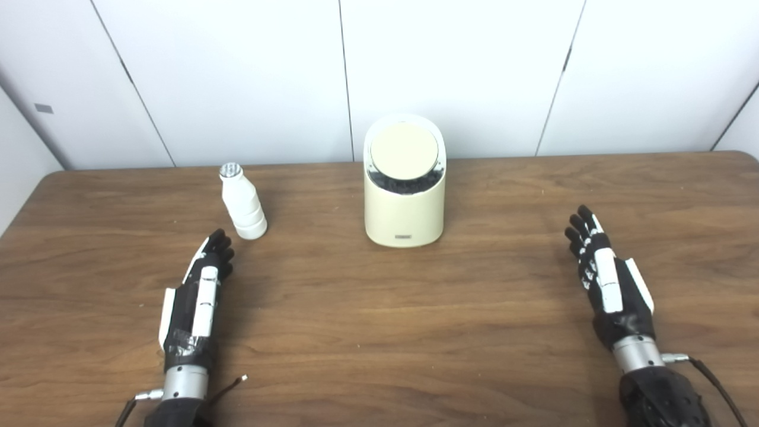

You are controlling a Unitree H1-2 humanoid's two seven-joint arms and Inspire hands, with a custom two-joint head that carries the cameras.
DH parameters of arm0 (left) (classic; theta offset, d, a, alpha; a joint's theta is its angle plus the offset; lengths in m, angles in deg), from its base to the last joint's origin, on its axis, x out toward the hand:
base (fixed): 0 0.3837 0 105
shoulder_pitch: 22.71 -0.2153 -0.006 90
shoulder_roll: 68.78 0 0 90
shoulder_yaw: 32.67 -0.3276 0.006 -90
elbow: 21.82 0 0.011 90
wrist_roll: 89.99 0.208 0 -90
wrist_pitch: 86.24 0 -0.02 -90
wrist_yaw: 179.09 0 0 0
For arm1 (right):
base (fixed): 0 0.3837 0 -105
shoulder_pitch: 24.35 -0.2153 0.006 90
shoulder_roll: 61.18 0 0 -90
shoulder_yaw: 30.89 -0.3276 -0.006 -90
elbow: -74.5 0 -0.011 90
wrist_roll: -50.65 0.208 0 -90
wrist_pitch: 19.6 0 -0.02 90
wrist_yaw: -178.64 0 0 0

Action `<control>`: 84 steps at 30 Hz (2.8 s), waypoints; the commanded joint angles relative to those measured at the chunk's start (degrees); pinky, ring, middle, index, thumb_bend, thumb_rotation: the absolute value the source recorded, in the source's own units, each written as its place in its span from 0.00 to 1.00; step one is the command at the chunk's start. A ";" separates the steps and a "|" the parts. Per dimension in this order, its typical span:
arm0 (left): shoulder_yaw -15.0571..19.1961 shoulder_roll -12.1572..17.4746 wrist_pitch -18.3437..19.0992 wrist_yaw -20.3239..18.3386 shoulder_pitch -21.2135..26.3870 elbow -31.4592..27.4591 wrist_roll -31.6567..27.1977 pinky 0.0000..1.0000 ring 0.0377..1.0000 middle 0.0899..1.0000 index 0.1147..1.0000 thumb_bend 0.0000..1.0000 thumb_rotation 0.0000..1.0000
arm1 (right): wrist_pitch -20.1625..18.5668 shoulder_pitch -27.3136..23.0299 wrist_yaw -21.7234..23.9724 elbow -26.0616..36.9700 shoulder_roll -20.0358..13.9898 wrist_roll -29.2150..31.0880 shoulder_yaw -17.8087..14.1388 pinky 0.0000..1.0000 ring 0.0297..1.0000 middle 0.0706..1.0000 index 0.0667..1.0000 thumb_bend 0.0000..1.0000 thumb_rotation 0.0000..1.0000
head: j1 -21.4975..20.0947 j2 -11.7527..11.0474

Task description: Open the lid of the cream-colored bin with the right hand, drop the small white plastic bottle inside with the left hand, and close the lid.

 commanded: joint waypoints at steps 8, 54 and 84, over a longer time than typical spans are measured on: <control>-0.43 -0.08 -0.18 -0.48 0.24 0.92 -0.73 0.94 0.92 0.92 0.93 0.42 0.85 | 0.76 -0.46 0.04 1.17 -0.32 0.62 -0.10 1.00 0.96 0.97 0.97 0.60 1.00 | -0.15 0.24; -3.25 0.06 -2.25 -0.15 -2.64 -0.76 5.11 0.94 0.94 0.93 0.94 0.41 0.80 | -17.60 -24.48 -0.13 10.38 -4.31 -20.89 11.87 0.90 0.91 0.91 0.92 0.74 0.47 | 2.02 -1.44; -2.71 -1.84 -2.81 -0.34 -2.38 0.72 1.42 0.99 0.95 0.94 0.95 0.33 0.85 | -9.15 -43.85 -1.27 -14.93 -2.68 -32.26 22.01 0.83 0.90 0.91 0.91 0.92 0.35 | 2.65 -2.40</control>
